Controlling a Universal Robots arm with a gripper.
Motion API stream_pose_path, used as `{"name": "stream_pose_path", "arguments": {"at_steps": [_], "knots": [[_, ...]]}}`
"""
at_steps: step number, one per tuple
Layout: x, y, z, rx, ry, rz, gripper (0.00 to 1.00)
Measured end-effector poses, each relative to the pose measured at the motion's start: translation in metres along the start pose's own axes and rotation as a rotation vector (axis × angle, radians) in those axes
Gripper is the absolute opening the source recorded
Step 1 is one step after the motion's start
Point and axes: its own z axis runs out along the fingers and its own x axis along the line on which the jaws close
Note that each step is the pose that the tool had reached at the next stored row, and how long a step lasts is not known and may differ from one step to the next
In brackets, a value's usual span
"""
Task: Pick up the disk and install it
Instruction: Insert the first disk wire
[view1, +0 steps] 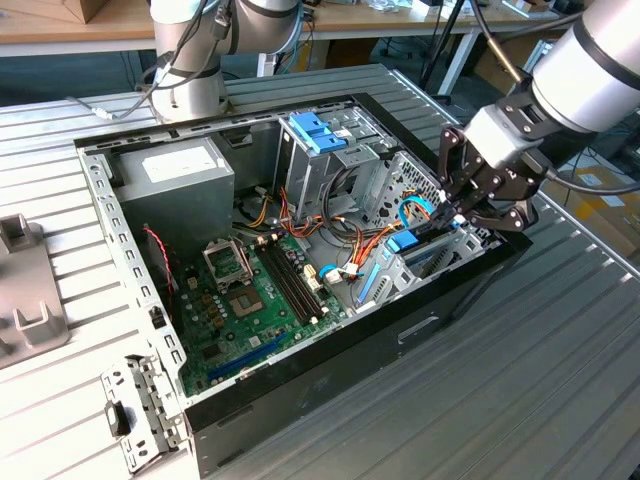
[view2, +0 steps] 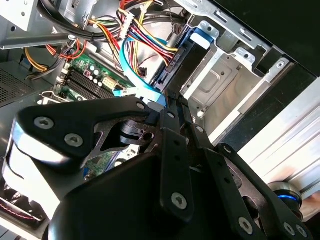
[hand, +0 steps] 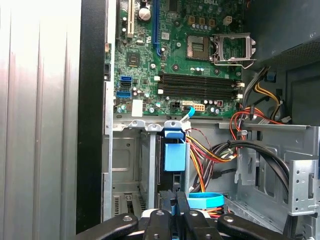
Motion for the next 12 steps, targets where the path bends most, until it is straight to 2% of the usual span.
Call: {"name": "stream_pose_path", "arguments": {"at_steps": [12], "knots": [[0.0040, 0.0001, -0.0008, 0.0000, 0.0000, 0.000, 0.16]]}}
